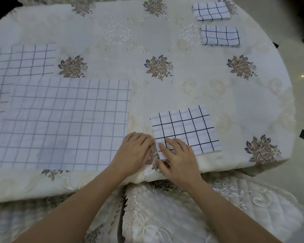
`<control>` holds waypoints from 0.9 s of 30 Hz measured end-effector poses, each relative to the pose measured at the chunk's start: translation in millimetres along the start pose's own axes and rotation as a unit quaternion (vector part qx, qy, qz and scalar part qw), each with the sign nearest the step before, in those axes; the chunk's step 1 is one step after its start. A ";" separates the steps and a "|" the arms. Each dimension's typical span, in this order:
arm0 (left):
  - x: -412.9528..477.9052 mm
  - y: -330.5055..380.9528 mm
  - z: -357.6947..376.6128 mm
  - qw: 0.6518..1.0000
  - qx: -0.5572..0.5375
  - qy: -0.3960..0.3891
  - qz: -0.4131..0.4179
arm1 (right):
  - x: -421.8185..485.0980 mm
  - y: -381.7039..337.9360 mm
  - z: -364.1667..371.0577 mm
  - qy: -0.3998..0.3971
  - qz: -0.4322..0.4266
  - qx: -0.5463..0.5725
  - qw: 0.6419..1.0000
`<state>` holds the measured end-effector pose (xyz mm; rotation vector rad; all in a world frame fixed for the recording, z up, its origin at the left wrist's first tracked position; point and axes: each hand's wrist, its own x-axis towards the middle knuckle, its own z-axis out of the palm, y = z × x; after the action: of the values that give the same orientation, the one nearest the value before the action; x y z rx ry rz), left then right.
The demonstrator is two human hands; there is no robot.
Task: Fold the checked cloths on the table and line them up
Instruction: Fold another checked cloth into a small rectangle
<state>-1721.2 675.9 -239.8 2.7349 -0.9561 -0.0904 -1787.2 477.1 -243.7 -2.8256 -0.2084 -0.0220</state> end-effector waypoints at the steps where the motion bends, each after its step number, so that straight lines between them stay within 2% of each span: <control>1: 4.4 1.6 -0.6 1.000 0.003 0.013 -0.004 | -0.9 0.0 -2.2 -0.003 0.001 0.007 1.000; 3: 13.0 6.2 -2.6 0.999 0.006 0.032 -0.015 | 0.2 0.7 -9.3 -0.005 0.001 0.024 1.000; 7: 32.3 24.6 -5.7 0.993 -0.004 0.074 -0.089 | 15.2 16.6 -28.7 0.027 -0.013 0.028 0.999; 12: 69.3 67.8 11.1 0.992 0.018 0.025 -0.125 | 42.6 57.0 -38.6 0.090 -0.003 0.036 0.995; 15: 87.6 80.9 27.5 0.989 0.021 -0.015 -0.144 | 57.9 64.1 -33.5 0.064 0.016 0.040 0.997; 18: 95.2 80.4 43.9 0.984 0.038 -0.062 -0.163 | 67.7 64.9 -19.3 -0.019 0.027 0.035 0.999; 20: 94.9 77.5 52.3 0.981 0.039 -0.062 -0.178 | 68.8 72.1 -6.3 -0.060 0.019 0.008 0.998; 27: 91.4 71.9 59.6 0.983 0.040 -0.022 -0.180 | 60.0 128.1 -5.7 -0.040 0.051 -0.084 0.994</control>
<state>-1701.4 552.5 -277.8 2.9599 -0.4732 -0.1793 -1709.2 363.1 -274.6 -3.0047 -0.0817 0.1026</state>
